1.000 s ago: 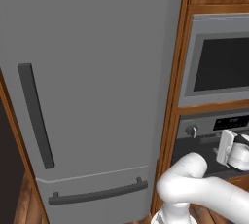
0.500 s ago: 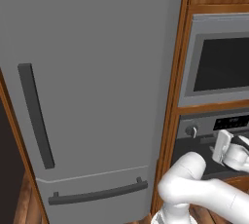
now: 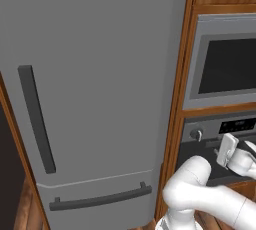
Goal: Take the fish from the oven and place it on the plate on the counter.
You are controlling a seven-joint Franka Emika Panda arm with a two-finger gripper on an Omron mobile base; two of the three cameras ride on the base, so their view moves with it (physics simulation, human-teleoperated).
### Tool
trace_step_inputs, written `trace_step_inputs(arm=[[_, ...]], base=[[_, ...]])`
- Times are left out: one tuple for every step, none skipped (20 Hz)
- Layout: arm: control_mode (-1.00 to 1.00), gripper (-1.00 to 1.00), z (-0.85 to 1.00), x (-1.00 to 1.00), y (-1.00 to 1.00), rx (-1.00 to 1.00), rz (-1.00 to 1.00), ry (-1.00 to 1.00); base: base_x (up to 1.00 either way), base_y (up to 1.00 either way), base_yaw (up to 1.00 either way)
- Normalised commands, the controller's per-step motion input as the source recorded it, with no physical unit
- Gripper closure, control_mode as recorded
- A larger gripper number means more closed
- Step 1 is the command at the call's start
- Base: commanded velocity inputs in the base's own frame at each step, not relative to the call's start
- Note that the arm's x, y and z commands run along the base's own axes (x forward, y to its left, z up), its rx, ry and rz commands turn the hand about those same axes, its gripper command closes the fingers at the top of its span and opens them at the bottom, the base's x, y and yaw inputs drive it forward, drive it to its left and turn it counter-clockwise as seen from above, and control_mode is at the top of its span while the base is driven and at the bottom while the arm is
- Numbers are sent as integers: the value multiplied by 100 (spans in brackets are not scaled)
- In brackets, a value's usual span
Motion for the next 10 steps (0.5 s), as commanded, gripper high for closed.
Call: trace_step_inputs(arm=[[-100,-100,-3,29,0,0,0,-4],[-100,-100,-4,30,0,0,0,-4],[-100,-100,-6,36,0,0,0,-3],[-100,100,-10,42,0,0,0,0],[-100,100,-12,43,6,0,0,0],[-100,100,-9,41,4,0,0,0],[-100,100,-1,39,2,0,0,0],[-100,100,0,37,4,0,0,7],[-100,100,0,44,2,0,0,8],[-100,100,0,45,0,0,0,14]], base=[[0,0,0],[0,0,0],[0,0,0],[0,0,0],[0,0,0],[0,0,0],[0,0,0],[0,0,0],[0,0,0],[0,0,0]])
